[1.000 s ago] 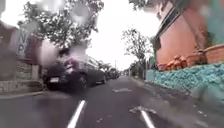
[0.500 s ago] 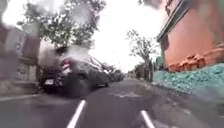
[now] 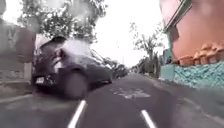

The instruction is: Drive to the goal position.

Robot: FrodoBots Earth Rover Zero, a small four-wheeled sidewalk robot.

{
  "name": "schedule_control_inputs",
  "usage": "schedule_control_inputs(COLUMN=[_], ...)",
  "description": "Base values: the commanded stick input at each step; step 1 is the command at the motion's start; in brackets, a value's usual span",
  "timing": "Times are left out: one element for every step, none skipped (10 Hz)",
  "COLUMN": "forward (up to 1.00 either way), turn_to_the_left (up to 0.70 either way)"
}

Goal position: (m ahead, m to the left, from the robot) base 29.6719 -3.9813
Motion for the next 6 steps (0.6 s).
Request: schedule_control_inputs(forward=[1.0,1.0,1.0,1.0,1.0,1.0], turn_to_the_left=[-0.37,-0.3,-0.4,-0.4,-0.4,-0.4])
